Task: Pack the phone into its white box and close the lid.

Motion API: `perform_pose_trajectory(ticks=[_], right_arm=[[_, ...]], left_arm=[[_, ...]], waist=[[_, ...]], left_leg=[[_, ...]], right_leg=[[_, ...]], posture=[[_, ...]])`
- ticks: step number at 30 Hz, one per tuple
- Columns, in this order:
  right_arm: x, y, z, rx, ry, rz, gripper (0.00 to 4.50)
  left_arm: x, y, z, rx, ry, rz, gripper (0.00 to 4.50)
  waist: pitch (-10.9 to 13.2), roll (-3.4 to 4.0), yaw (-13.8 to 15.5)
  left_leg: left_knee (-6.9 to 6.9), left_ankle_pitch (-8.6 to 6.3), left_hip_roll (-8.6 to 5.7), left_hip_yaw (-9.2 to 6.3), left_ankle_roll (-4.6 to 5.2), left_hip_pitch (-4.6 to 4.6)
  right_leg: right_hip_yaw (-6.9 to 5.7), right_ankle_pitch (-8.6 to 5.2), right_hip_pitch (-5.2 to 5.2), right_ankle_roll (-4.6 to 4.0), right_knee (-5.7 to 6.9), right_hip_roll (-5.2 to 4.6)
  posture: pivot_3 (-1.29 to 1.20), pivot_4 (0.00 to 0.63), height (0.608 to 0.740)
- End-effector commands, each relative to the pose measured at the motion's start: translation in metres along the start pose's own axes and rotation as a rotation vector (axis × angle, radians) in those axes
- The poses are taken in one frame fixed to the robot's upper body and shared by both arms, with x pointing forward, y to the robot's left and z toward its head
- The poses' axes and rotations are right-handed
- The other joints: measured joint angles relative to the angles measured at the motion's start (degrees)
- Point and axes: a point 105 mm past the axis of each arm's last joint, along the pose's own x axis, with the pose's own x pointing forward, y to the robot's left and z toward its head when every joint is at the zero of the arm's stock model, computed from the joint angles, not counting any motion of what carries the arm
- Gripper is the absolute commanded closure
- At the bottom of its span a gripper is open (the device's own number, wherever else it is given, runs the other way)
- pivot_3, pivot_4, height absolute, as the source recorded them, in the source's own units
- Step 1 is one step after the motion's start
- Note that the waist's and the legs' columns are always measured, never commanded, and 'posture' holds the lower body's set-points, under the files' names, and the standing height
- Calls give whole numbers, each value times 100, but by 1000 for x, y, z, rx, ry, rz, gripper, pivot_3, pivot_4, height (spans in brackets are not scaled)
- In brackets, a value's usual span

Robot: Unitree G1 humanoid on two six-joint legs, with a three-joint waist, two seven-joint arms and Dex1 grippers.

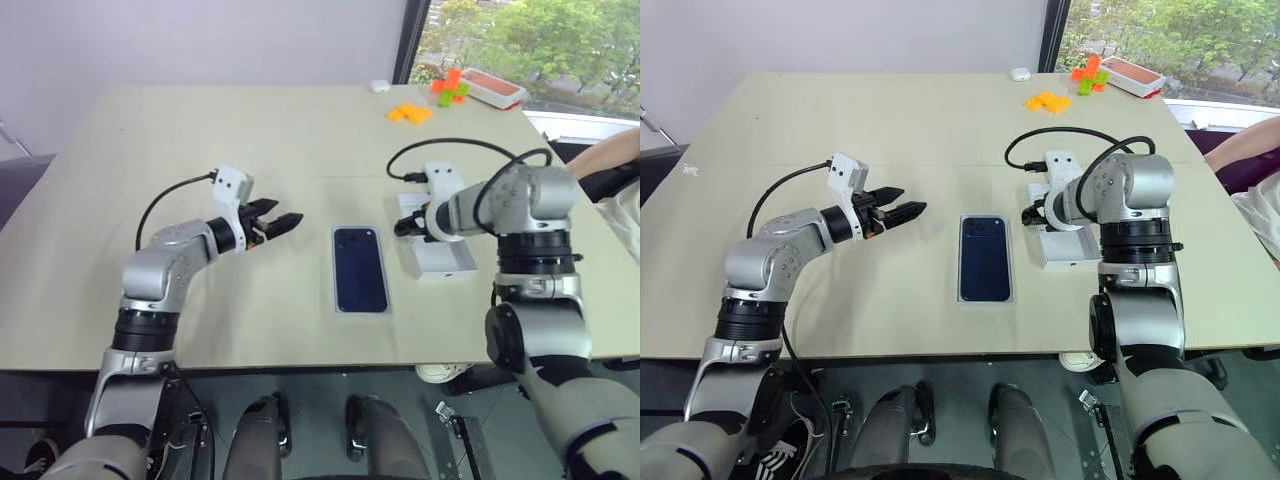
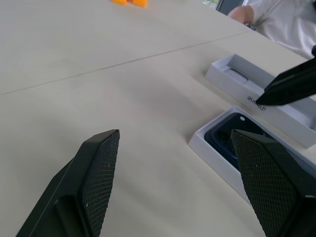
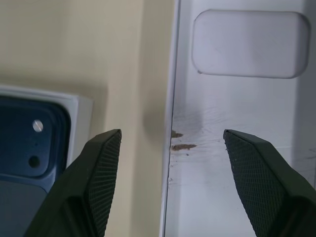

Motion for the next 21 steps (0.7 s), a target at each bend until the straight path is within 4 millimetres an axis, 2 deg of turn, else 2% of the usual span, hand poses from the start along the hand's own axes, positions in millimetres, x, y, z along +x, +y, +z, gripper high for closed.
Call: perform_pose_trajectory(ticks=[1, 11, 14, 19, 21], right_arm=[[-8, -1, 9, -39, -17, -13, 1065], [-5, 4, 10, -108, 19, -23, 1065], [1, 0, 5, -123, 33, -46, 1956], [11, -5, -6, -160, 67, -79, 4440], [12, -4, -7, -166, 69, -77, 4477]], left_arm=[[-4, -5, 10, 24, -36, -11, 687], [-1, -10, 8, 14, -43, -10, 687], [-1, -11, 9, 15, -44, -13, 687], [-2, -11, 11, 18, -46, -10, 687], [-2, -11, 11, 11, -46, -8, 687]], waist=[[0, 0, 3], [0, 0, 9], [0, 0, 9], [0, 0, 9], [0, -1, 6]], left_leg=[[0, 0, 0, 0, 0, 0], [0, -1, 0, -4, -1, 0], [-1, -1, 0, -3, -1, -1], [-2, -1, 0, 0, -1, -3], [-2, -1, 0, -1, -1, -2]], right_leg=[[0, 0, 0, 0, 0, 0], [0, 0, -1, 0, 0, 0], [0, 0, -1, 0, -5, -1], [-1, 0, 0, 1, -9, 0], [-1, 0, 2, 0, -9, 1]], posture=[[0, 150, 740], [0, 150, 740], [0, 150, 740], [0, 150, 740], [0, 150, 740]])
